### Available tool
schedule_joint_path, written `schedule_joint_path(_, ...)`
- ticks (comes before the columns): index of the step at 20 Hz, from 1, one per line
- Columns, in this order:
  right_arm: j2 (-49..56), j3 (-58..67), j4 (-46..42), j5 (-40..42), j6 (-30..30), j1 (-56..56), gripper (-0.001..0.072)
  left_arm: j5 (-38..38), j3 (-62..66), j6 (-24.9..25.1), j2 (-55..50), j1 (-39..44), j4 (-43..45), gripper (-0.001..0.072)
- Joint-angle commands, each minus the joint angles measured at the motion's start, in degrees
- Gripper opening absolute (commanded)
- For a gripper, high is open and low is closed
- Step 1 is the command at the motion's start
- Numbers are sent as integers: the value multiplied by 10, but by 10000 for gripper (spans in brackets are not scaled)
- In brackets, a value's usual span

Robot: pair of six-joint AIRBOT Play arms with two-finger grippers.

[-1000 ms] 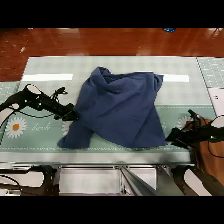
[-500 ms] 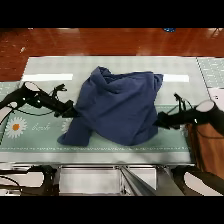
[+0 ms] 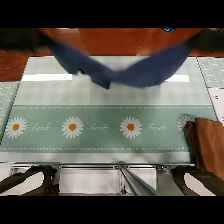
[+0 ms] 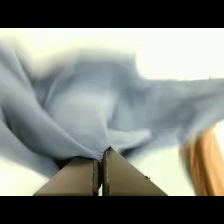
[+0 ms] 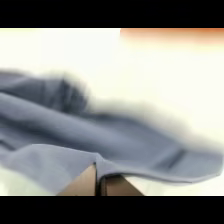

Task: Fold the shirts.

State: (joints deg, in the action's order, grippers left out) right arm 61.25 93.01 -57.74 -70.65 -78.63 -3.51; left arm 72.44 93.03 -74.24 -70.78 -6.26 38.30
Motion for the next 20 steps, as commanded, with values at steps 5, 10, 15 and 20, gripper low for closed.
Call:
schedule_joint_path(5, -105, 222, -95, 3, -17, 1, 22, -33, 246, -66, 155, -86, 88, 30)
schedule_joint_path(10, -190, 222, -144, -47, -31, 1, 22, 106, 246, -66, 254, -103, 149, 31)
schedule_joint_path(15, -203, 205, -144, -122, -45, 1, 22, 226, 212, -66, 274, -90, 158, 31)
schedule_joint_path(20, -200, 96, -142, -118, -47, 1, 22, 225, 112, -66, 248, -87, 157, 30)
